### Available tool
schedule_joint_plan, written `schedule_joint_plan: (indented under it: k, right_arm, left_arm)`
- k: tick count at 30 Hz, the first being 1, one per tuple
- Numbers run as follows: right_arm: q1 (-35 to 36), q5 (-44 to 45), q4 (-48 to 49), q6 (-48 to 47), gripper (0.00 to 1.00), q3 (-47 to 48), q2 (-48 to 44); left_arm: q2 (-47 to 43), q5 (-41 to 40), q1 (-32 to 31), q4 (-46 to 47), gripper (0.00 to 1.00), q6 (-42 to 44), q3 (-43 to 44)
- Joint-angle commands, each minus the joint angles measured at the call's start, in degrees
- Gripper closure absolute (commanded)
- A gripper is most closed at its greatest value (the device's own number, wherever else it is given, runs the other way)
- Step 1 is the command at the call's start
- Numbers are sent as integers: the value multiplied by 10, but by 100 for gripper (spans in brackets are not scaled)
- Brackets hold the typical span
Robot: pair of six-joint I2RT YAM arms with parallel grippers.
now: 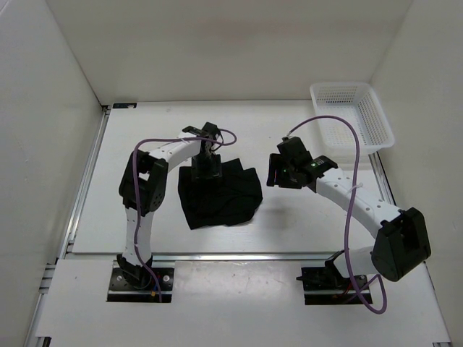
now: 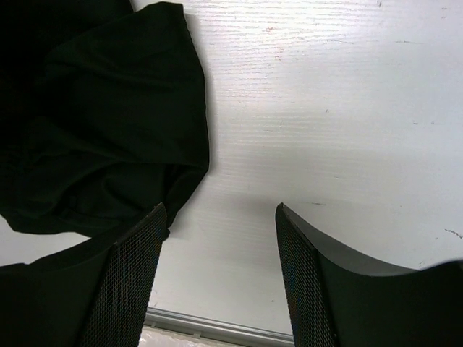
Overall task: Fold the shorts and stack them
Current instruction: Fold the shorts
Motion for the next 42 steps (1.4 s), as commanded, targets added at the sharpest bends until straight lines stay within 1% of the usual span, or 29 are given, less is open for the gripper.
schedule_joint_plan:
  k: [1, 4, 5, 6, 8, 9, 10, 11, 13, 15, 18, 21, 25, 26, 29, 30, 31, 32, 33, 34, 36, 37, 38, 42]
  right_arm:
    - [-1, -6, -4, -4, 33, 5, -10]
    - [-1, -6, -4, -4, 33, 5, -10]
    - [-1, -6, -4, -4, 33, 5, -10]
    - [-1, -6, -4, -4, 33, 5, -10]
    - [-1, -6, -4, -4, 33, -1, -5]
    - [-1, -6, -4, -4, 31, -1, -5]
    - [-1, -14, -4, -4, 29, -1, -5]
    - [-1, -19, -4, -4, 23, -1, 1]
    - [-1, -19, -4, -9, 18, -1, 6]
    - [-1, -24, -4, -9, 16, -1, 6]
    - [-1, -24, -4, -9, 14, -1, 6]
    - [-1, -36, 1, -19, 12, 4, 17]
    - [-1, -42, 1, -25, 8, 9, 22]
    - [-1, -42, 1, -25, 7, 9, 28]
    - [-1, -55, 6, -25, 5, 9, 40]
    - [-1, -60, 6, -30, 4, 9, 40]
    - [-1, -60, 6, -30, 4, 14, 46]
    - [-1, -60, 6, -30, 4, 14, 51]
    - [5, -60, 6, -30, 2, 14, 51]
    - [5, -60, 6, -30, 2, 14, 51]
    - [10, -60, 6, -30, 2, 14, 57]
    - [10, -60, 6, -30, 2, 14, 57]
    - [10, -60, 6, -30, 2, 14, 57]
    - [21, -60, 6, -36, 2, 14, 63]
  left_arm:
    - [-50, 50, -8, 15, 43, 4, -9]
    - [-64, 50, -8, 15, 59, 4, -9]
    - [-64, 50, -8, 15, 63, 4, -9]
    - [-69, 50, -8, 15, 70, 4, -9]
    - [-75, 50, -8, 10, 77, 4, -4]
    - [-75, 45, -8, 3, 85, 4, -4]
    - [-80, 45, -8, 3, 89, 4, 2]
    - [-88, 32, -8, -7, 89, 4, 9]
    - [-101, 22, -8, -15, 89, -2, 15]
    - [-126, 5, -1, -33, 89, -7, 15]
    - [-162, -11, 18, -49, 89, -7, 27]
    - [-197, -11, 46, -63, 89, -2, 22]
    - [-235, 1, 88, -70, 89, 18, -25]
    - [-242, 1, 107, -70, 89, 24, -59]
    - [-247, 30, 147, -33, 89, 40, -120]
    - [-247, 37, 156, -24, 88, 40, -133]
    - [-238, 37, 165, -10, 83, 45, -142]
    - [-230, 44, 178, -5, 61, 54, -154]
    - [-223, 44, 178, -4, 48, 54, -154]
    - [-217, 36, 186, -4, 37, 54, -154]
    - [-210, 28, 194, -4, 18, 59, -154]
    - [-225, 28, 202, -4, 11, 59, -154]
    - [-235, 15, 213, -13, 10, 59, -147]
    - [-282, -28, 244, -47, 10, 59, -111]
